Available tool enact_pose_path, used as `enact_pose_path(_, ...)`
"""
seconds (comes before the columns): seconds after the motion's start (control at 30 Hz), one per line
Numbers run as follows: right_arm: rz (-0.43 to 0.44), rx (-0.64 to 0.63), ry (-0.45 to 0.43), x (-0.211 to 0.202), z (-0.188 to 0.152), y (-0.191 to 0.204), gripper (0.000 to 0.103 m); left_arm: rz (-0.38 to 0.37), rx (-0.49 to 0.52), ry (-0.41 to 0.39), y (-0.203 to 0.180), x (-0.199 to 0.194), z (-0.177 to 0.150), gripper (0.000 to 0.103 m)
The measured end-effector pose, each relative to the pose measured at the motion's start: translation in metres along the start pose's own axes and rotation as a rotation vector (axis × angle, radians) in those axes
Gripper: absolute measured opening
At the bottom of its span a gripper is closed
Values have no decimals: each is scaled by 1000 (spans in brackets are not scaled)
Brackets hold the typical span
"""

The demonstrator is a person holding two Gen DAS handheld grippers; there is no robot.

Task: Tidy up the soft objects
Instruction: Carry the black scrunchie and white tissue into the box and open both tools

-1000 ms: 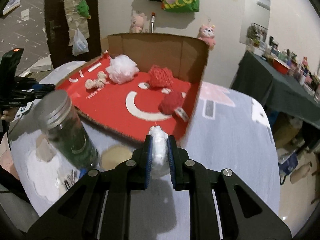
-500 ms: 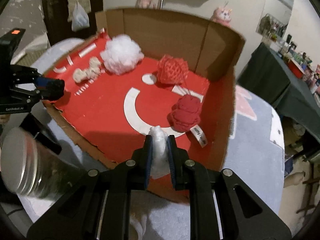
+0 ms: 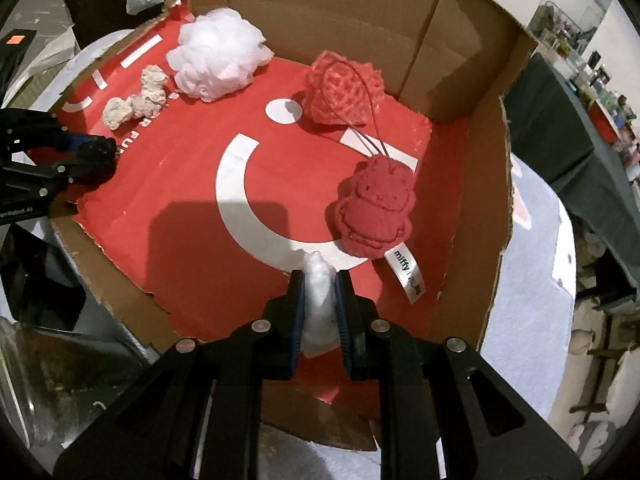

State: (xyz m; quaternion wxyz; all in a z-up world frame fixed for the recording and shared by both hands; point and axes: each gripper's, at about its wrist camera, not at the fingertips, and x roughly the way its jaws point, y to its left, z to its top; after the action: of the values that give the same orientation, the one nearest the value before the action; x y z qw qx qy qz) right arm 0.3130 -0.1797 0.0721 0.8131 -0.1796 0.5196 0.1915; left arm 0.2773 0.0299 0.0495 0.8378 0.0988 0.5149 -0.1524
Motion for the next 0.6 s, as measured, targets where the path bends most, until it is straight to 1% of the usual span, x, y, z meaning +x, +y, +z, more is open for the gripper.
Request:
enact_pose_path(0.13,-14,-12,10,2,0,3,16,-4,-2,0,1,1,1,31)
enact_pose_path(0.27,-14,-9,18,3,3,3,17,-2,1,3,1,1,0,34)
enact_pose_path(0.4,-15,-18,25,6,6,6,23,-4,0,0,1,0,-2,36)
enact_pose_path(0.43,-15,-20,27,5,5,8,26,-4,0,-1,1,3,1,37)
enact_pose_path(0.5,-11,-21,28,5,5,9,30,-6,0,-8,0,4,0,42)
enact_pose_path(0.53,-7,-21,28,4,5,10,35,-13,0,-13,1,3,-1,44)
enact_pose_path(0.57,-1,-21,29,4,5,11,46,-17,0,-17,1,2,-2,48)
enact_pose_path(0.6,20,-24,26,3,4,13,49,-21,-1,-21,1,0,-2,51)
